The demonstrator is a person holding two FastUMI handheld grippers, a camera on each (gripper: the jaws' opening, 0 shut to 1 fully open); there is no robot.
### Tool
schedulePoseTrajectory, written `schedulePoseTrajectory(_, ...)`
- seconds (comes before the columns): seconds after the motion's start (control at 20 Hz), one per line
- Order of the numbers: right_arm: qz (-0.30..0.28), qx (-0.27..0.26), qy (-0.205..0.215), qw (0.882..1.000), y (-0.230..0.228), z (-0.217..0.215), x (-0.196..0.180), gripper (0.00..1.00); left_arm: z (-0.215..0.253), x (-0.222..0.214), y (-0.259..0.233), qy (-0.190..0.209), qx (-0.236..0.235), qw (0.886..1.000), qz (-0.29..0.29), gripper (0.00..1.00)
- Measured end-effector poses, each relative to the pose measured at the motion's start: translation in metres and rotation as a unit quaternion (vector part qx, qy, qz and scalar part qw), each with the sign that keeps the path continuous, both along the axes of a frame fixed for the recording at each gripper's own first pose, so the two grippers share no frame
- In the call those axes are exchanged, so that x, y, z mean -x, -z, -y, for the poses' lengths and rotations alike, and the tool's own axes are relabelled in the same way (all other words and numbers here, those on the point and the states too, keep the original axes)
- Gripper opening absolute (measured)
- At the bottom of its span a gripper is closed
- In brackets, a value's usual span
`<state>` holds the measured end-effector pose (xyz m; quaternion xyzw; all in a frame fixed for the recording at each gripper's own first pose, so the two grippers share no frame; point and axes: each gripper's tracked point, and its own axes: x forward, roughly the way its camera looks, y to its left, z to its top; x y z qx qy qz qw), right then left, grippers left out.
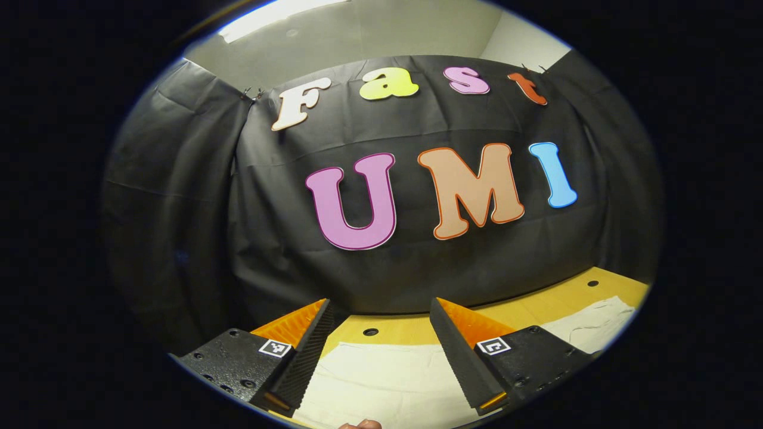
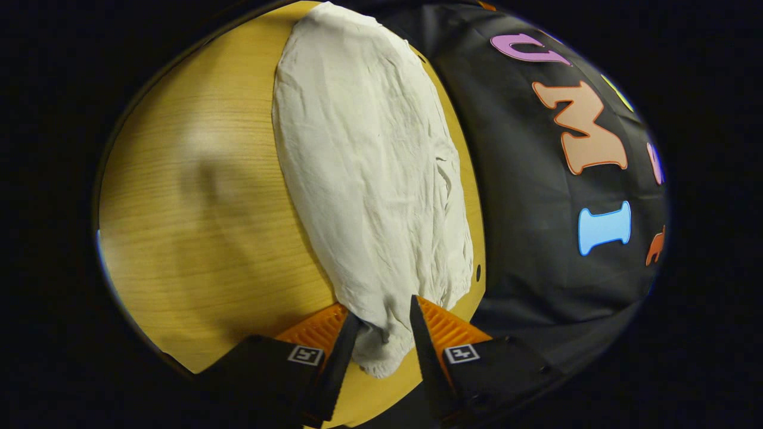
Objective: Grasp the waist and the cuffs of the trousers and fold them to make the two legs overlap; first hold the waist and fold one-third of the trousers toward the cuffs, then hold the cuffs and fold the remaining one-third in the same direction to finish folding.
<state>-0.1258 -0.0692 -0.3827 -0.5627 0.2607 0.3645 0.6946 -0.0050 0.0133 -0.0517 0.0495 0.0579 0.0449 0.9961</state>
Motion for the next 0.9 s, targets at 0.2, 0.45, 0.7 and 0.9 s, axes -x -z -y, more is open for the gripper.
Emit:
schedulePoseTrajectory(0.2, 0.001, 0.017, -0.009, 1.000, 0.015, 0.000, 0.004, 0.13, -0.005, 0.006, 0.003, 0.003, -0.019, 1.000, -0.006, 0.96)
schedulePoseTrajectory(0.45, -0.029, -0.001, 0.036, 0.999, 0.012, -0.001, 0.005, 0.08, -0.015, 0.018, 0.015, 0.014, -0.054, 0.998, -0.021, 0.96)
schedulePoseTrajectory(0.7, -0.004, 0.023, 0.011, 1.000, 0.012, -0.001, 0.006, 0.08, -0.033, 0.038, 0.040, 0.029, -0.128, 0.990, -0.046, 0.96)
schedulePoseTrajectory(0.9, -0.012, 0.018, 0.041, 0.999, 0.012, -0.002, 0.005, 0.08, -0.046, 0.060, 0.073, 0.045, -0.170, 0.981, -0.084, 0.96)
